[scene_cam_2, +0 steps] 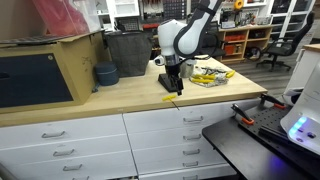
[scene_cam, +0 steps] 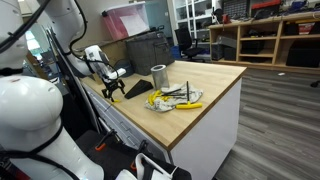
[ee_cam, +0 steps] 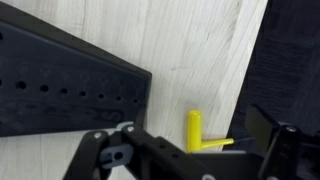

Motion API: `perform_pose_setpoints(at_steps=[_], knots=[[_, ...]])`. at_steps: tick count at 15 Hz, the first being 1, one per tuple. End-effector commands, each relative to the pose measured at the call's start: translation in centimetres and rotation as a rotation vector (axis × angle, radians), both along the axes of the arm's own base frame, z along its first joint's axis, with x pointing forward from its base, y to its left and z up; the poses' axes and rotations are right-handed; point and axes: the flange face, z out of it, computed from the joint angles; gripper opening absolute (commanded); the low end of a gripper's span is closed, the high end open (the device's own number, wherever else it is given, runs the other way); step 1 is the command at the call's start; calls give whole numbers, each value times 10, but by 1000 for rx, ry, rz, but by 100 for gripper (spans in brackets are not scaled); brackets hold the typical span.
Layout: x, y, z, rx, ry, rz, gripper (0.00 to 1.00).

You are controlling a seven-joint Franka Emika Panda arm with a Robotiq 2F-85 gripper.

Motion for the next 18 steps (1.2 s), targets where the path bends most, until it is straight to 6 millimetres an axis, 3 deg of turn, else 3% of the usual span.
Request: perform_pose_setpoints(at_steps=[1,18], knots=[[-5,9,0,-11,-24,14,100],[-1,32,-19,-34,-32,63,99]])
